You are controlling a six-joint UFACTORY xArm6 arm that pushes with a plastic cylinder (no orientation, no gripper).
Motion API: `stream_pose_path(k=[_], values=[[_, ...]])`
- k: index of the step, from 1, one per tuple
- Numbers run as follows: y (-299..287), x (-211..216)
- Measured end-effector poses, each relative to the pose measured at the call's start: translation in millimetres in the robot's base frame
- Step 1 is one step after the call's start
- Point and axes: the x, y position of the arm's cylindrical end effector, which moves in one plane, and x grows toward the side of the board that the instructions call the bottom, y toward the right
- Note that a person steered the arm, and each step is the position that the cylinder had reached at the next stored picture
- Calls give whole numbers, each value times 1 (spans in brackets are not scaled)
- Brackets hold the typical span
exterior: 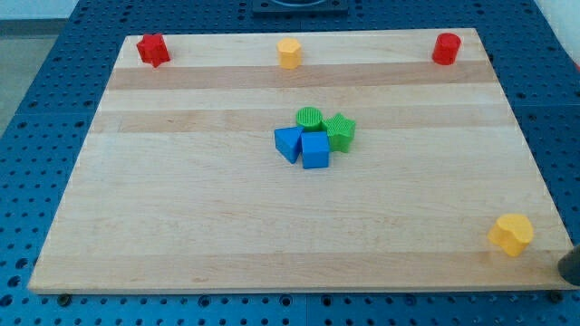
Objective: Push yellow heart diagonally above green star
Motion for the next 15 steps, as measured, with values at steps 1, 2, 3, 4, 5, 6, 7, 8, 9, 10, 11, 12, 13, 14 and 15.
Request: stream_pose_path(k=[1,2,3,4,5,6,7,8,9,10,11,12,13,14,15], values=[[-12,0],[-25,0],[-34,0],[-37,0],[-37,0],[-37,-3],[-37,-16],[-38,-29],[-42,-39],[-50,-43],[-63,-43],[-77,-43],[-83,-44],[-83,-53],[-83,-67]])
